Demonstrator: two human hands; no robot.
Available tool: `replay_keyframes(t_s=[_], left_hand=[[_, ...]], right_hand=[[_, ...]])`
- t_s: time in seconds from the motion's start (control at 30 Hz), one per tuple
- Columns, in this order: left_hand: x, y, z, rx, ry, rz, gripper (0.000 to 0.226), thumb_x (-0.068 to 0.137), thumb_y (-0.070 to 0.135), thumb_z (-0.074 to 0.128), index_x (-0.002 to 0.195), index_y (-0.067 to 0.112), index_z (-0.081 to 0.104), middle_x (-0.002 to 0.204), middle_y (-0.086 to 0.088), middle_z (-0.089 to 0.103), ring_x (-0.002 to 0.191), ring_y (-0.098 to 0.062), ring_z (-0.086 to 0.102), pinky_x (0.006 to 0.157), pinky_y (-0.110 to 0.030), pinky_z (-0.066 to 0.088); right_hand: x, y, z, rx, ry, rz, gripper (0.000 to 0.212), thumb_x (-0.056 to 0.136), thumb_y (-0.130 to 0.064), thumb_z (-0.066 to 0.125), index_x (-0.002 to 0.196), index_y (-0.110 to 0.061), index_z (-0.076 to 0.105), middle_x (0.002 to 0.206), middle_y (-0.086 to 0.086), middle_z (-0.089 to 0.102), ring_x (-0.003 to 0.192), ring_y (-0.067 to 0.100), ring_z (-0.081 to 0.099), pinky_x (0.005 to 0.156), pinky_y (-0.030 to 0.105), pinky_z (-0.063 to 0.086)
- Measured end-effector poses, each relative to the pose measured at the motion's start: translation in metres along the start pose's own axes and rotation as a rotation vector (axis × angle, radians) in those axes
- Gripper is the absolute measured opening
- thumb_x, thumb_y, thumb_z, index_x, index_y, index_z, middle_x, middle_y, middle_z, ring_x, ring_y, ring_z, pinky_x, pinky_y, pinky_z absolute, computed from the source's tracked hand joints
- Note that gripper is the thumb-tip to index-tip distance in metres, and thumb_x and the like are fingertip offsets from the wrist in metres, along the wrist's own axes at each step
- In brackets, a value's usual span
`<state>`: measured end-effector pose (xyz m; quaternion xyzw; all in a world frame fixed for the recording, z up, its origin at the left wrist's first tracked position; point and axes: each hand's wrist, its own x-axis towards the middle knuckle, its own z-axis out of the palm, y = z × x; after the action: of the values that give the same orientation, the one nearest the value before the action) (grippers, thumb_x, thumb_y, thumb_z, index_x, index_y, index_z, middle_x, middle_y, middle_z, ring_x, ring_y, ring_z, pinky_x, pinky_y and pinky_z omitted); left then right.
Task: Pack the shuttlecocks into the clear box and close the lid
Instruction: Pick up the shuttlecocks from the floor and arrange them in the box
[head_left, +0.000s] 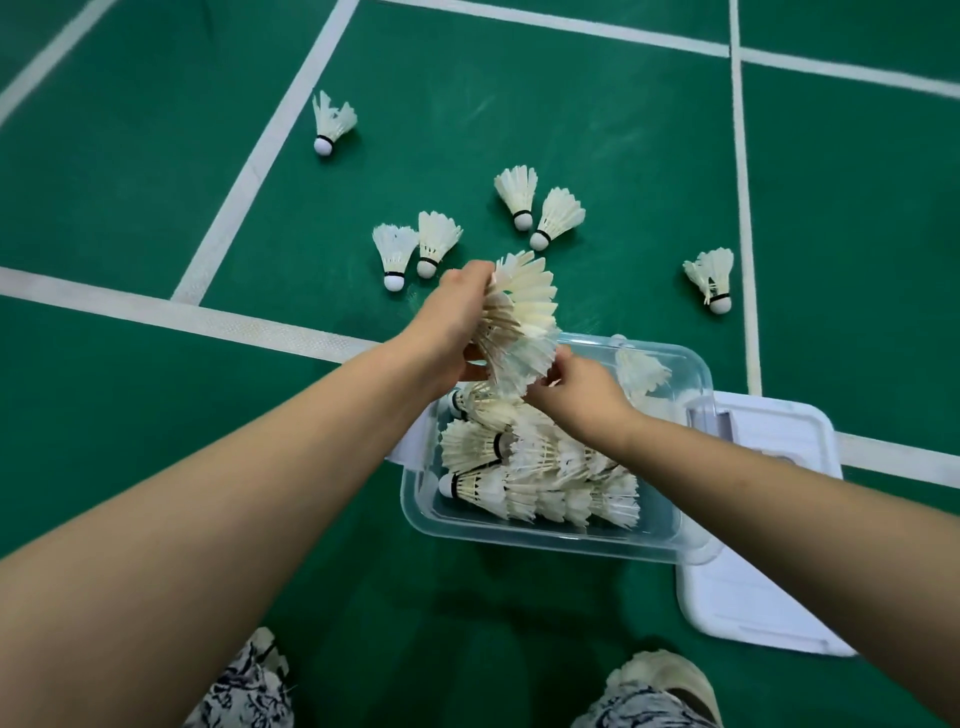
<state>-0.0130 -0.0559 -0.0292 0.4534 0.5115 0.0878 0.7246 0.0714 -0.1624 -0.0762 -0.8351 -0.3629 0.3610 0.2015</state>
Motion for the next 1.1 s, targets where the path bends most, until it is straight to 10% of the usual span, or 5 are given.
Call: replay_keyframes(t_s=[0.17,0.3,0.53,0.93,1.1], left_hand=[[-0.009,-0.007,0.013,0.071,-0.069,0.090,0.030,0.092,0.037,0.033,0.090,0.018,0.056,0.091,-0.004,0.061,0.081,-0.022,0.059,0.081,-0.044,0.050],[-0.016,-0.020,0.028,0.368,0.027,0.173,0.057,0.095,0.052,0.024,0.135,0.015,0.039,0.143,-0.007,0.041,0.127,-0.028,0.041,0.108,-0.043,0.031],[-0.030,-0.022,0.024,0.958,-0.352,0.468,0.031,0.094,0.046,0.039,0.090,0.016,0.047,0.084,0.004,0.047,0.087,-0.018,0.047,0.073,-0.031,0.039],[-0.013,-0.017,-0.001,1.386,-0.282,0.503,0.019,0.080,0.029,0.069,0.093,0.019,0.060,0.092,-0.002,0.064,0.082,-0.019,0.056,0.068,-0.027,0.037],[-0.003,-0.047,-0.008,1.431,-0.204,0.422,0.029,0.087,0.024,0.061,0.111,0.013,0.049,0.106,-0.009,0.065,0.082,-0.024,0.053,0.068,-0.027,0.035]], right_hand=[[-0.044,0.001,-0.015,0.547,-0.092,-0.028,0.075,0.076,-0.010,0.070,0.134,-0.030,0.028,0.116,-0.002,0.047,0.092,0.023,0.063,0.082,0.039,0.056],[-0.060,0.001,-0.024,0.923,-0.265,0.044,0.043,0.084,-0.008,0.062,0.118,-0.024,0.040,0.099,-0.001,0.061,0.078,0.019,0.064,0.064,0.024,0.057],[-0.063,0.026,-0.036,0.684,-0.051,0.113,0.011,0.095,-0.021,0.046,0.086,-0.025,0.052,0.084,-0.007,0.060,0.064,0.010,0.054,0.054,0.022,0.037],[-0.052,0.054,-0.040,0.241,-0.078,-0.029,0.018,0.093,-0.015,0.046,0.095,-0.031,0.056,0.074,-0.004,0.060,0.042,-0.001,0.054,0.059,0.026,0.045],[-0.054,0.064,-0.044,0.208,-0.038,0.008,0.012,0.093,-0.017,0.049,0.093,-0.021,0.060,0.092,0.007,0.067,0.080,0.020,0.060,0.076,0.029,0.047]])
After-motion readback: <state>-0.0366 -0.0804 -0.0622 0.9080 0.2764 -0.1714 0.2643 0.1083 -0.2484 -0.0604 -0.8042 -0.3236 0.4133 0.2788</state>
